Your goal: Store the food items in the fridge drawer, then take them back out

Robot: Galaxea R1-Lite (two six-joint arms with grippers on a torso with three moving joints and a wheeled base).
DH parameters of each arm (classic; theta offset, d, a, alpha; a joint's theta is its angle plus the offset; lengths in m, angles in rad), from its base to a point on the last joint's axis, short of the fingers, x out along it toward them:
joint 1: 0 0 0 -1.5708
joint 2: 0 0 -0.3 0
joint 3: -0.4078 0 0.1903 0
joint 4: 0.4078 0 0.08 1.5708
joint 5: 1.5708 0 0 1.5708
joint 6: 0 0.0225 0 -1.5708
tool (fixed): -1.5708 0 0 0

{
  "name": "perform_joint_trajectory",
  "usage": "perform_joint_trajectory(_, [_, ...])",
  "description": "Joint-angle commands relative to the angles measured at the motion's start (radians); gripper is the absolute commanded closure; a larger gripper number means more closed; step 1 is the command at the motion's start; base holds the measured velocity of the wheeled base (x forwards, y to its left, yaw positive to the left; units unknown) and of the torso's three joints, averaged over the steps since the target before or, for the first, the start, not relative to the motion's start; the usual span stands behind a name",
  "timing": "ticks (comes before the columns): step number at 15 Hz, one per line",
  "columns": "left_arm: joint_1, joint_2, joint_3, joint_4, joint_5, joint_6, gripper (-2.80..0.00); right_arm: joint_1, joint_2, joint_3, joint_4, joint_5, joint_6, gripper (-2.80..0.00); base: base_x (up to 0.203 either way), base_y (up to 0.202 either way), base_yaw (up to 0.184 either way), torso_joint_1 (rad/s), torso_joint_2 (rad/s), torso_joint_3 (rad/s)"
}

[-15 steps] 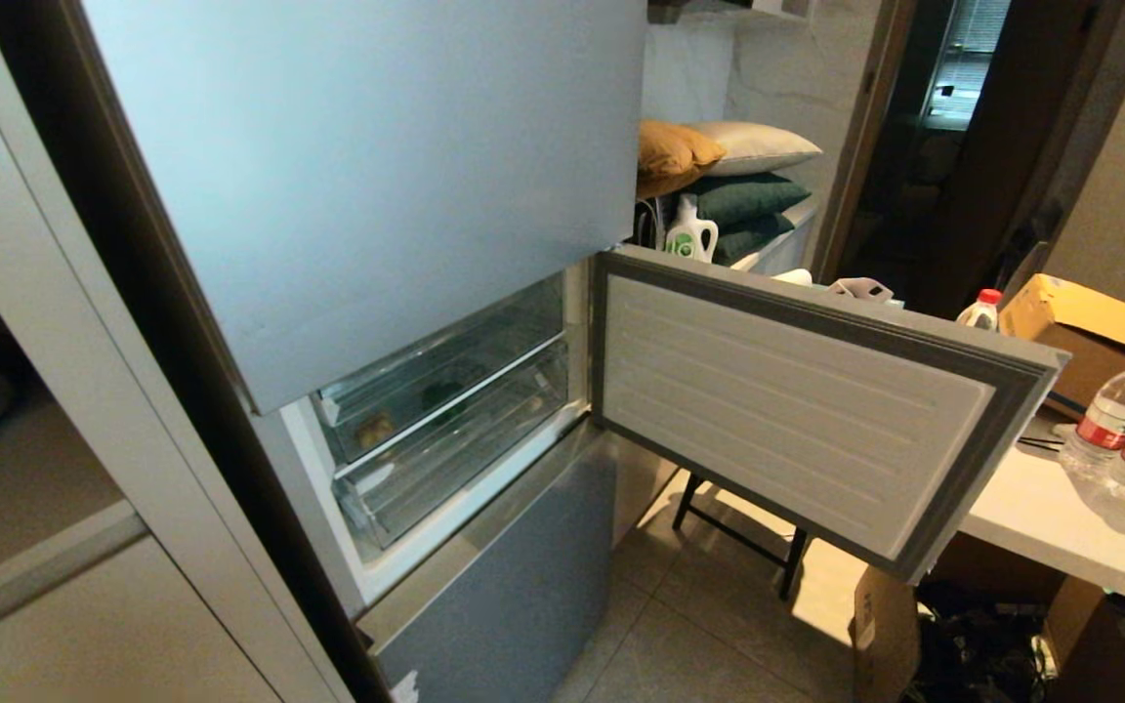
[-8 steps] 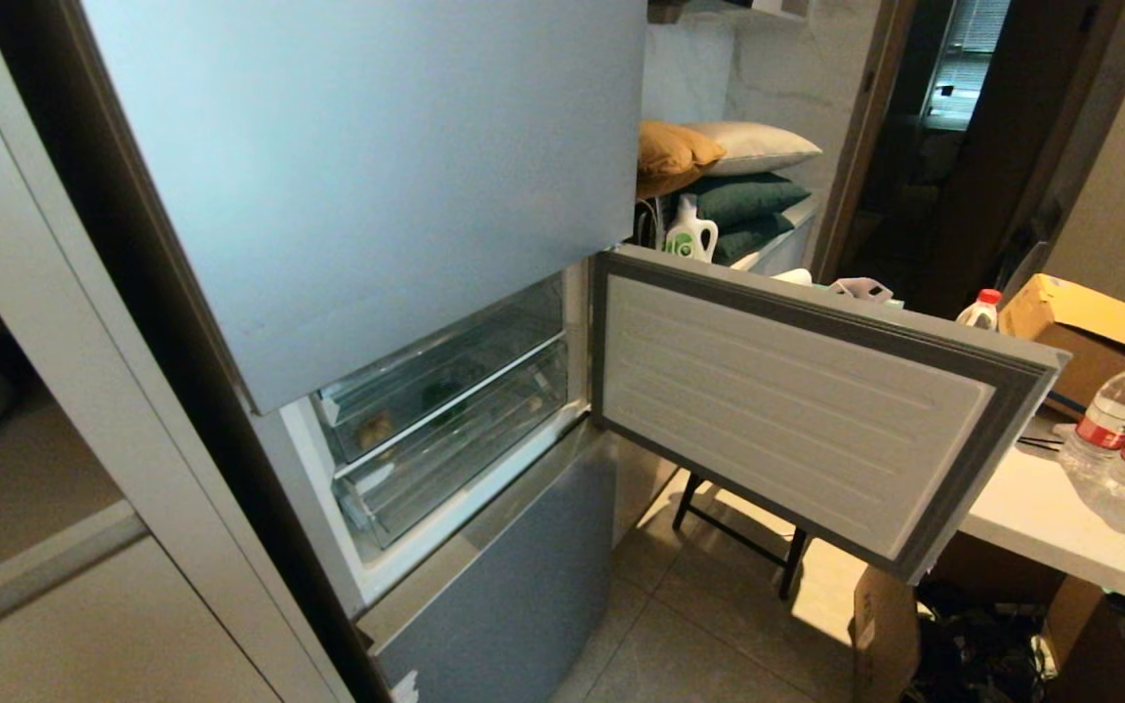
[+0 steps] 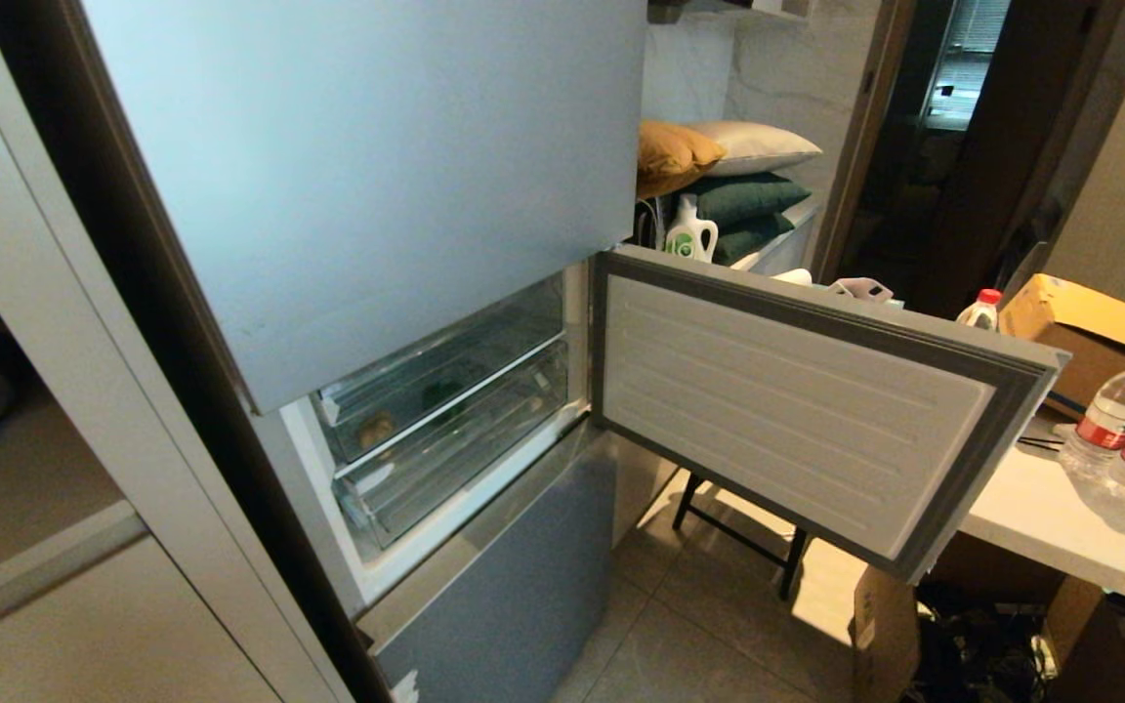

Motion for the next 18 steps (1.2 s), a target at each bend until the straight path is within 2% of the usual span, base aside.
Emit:
perform_joint_trajectory(1, [-0.007,-0.099,0.017,-0.045,0.011,-0.003,0.0,0.0,0.001,0.0,-0.001,-0.002,0.001,0.0,0.0,0.0,0.0,0.0,0.0,0.0])
perform_joint_trajectory(4, [-0.006,-0.098,0.019,-0.055,0.047,-0.088,0.0,0.0,0.001,-0.001,0.002,-0.003,0.002,0.0,0.0,0.0,0.0,0.0,0.0,0.0])
perform_joint_trajectory(6, [-0.007,-0.098,0.019,-0.055,0.047,-0.088,0.0,-0.001,0.014,-0.063,0.015,-0.004,0.006,0.0,0.0,0.0,0.0,0.0,0.0,0.0])
perform_joint_trajectory(9, [-0.007,-0.098,0.019,-0.055,0.047,-0.088,0.0,0.0,0.183,-0.209,0.052,0.003,0.088,0.0,0.0,0.0,0.0,0.0,0.0,0.0])
perform_joint_trajectory(12, [-0.005,-0.098,0.019,-0.055,0.047,-0.088,0.0,0.001,0.316,-0.228,0.058,0.013,0.146,0.0,0.0,0.0,0.0,0.0,0.0,0.0])
perform_joint_trajectory(14, [-0.006,-0.098,0.019,-0.055,0.047,-0.088,0.0,0.002,0.251,-0.181,0.062,0.041,0.143,0.0,0.0,0.0,0.0,0.0,0.0,0.0])
perform_joint_trajectory(16, [-0.006,-0.098,0.019,-0.055,0.047,-0.088,0.0,0.001,0.106,-0.103,0.069,0.067,0.079,0.0,0.0,0.0,0.0,0.0,0.0,0.0])
perform_joint_trajectory(18, [-0.007,-0.098,0.02,-0.055,0.047,-0.09,0.0,0.001,0.005,-0.066,0.075,0.077,0.049,0.0,0.0,0.0,0.0,0.0,0.0,0.0])
